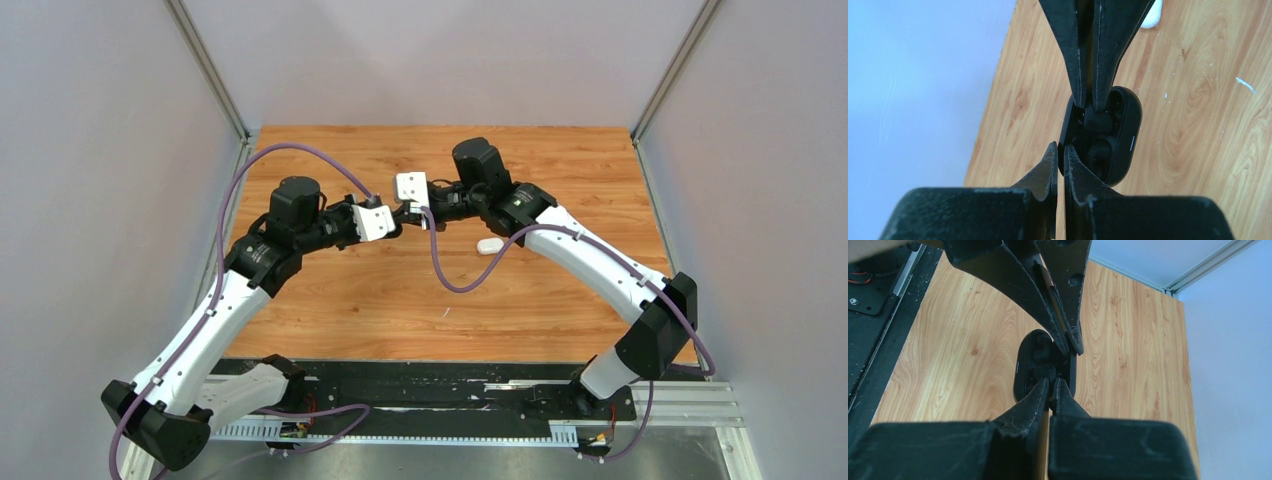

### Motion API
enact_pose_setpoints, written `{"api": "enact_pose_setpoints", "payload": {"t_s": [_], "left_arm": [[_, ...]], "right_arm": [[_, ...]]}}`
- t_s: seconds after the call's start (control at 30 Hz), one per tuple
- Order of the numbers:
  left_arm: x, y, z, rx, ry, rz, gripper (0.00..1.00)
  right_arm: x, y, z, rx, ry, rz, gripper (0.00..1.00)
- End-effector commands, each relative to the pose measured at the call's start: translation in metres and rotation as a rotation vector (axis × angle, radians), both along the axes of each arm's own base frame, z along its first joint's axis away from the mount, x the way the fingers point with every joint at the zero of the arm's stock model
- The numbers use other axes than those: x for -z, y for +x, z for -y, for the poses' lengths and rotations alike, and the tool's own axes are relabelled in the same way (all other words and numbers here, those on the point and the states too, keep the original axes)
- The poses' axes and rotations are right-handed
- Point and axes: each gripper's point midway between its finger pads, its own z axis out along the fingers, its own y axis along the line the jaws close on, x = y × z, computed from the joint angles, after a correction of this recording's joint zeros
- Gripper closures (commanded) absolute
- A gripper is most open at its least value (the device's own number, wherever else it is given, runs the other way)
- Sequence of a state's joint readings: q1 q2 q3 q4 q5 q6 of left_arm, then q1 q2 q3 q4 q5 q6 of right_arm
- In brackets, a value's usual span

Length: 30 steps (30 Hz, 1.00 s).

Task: Insert the wireless bluetooth earbuds into the charging case
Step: Place the earbud in the charging case.

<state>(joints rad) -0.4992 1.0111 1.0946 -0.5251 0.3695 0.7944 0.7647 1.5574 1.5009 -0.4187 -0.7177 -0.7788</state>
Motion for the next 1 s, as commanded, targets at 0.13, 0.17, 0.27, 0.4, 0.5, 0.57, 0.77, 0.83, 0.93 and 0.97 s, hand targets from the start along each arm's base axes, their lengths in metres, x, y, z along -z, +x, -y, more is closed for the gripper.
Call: {"api": "enact_pose_setpoints", "payload": {"t_s": [0.13,0.17,0.27,0.4,0.5,0.57,0.77,0.83,0.93,0.97], "left_arm": [[-0.026,0.01,0.0,-0.021,-0.022,0.132,1.0],[-0.026,0.011,0.0,-0.029,-0.02,0.135,1.0],[-0.026,0.016,-0.001,-0.051,-0.018,0.14,1.0],[-0.025,0.019,-0.001,-0.064,-0.016,0.13,1.0],[-0.027,0.018,0.0,-0.059,-0.029,0.13,1.0],[-0.026,0.018,0.001,-0.056,-0.031,0.125,1.0],[-0.029,0.016,0.004,-0.045,-0.044,0.12,1.0],[-0.029,0.014,0.005,-0.039,-0.052,0.117,1.0],[-0.028,0.014,0.005,-0.043,-0.059,0.106,1.0],[-0.029,0.015,0.005,-0.05,-0.067,0.1,1.0]], "right_arm": [[-0.005,-0.007,-0.003,-0.024,-0.017,-0.042,1.0],[-0.005,-0.007,-0.003,-0.024,-0.019,-0.047,1.0],[-0.004,-0.007,-0.003,-0.022,-0.025,-0.06,1.0],[-0.002,-0.003,-0.004,-0.008,-0.036,-0.062,1.0],[0.003,0.002,-0.005,0.014,-0.052,-0.057,1.0],[0.008,0.006,-0.008,0.039,-0.067,-0.051,1.0],[0.014,0.016,-0.014,0.103,-0.075,-0.051,1.0],[0.014,0.016,-0.015,0.113,-0.073,-0.058,1.0],[0.015,0.017,-0.015,0.121,-0.073,-0.056,1.0],[0.015,0.017,-0.015,0.123,-0.074,-0.056,1.0]]}}
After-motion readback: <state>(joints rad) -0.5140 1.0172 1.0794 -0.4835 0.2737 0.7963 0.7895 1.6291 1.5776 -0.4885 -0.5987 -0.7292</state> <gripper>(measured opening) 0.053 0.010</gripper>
